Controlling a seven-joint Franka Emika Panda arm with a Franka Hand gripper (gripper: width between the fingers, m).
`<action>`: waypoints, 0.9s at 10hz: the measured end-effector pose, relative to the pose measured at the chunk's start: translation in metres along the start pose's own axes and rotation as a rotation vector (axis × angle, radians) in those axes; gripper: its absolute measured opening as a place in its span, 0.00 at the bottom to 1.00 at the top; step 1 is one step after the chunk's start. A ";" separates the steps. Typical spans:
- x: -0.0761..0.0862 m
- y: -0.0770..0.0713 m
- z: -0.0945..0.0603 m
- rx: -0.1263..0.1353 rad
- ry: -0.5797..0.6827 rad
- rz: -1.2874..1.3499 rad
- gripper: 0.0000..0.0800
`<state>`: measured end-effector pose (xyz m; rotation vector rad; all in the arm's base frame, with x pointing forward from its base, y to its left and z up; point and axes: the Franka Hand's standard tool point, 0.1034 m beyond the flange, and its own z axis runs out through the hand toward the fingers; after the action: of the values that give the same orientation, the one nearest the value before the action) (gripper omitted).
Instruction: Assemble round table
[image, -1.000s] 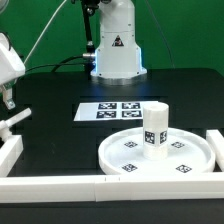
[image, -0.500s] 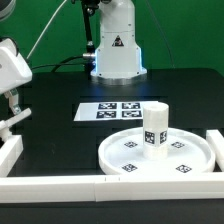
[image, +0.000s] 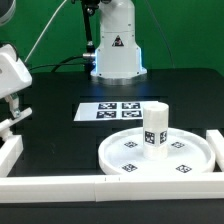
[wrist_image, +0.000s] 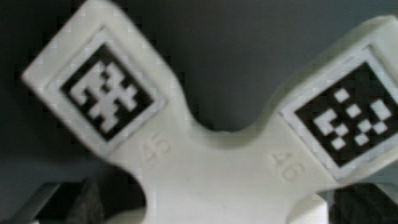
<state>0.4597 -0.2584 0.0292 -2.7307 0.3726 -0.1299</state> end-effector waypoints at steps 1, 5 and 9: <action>-0.001 0.001 0.002 0.000 -0.003 0.007 0.81; -0.001 -0.001 0.005 0.001 -0.007 0.004 0.81; 0.000 -0.004 0.010 -0.008 -0.008 -0.004 0.81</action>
Offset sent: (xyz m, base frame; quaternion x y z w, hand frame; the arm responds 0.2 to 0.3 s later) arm 0.0051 0.0044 -0.0008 -0.0022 0.0012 0.0059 1.0000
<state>0.4617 -0.2514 0.0214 -2.7391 0.3660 -0.1191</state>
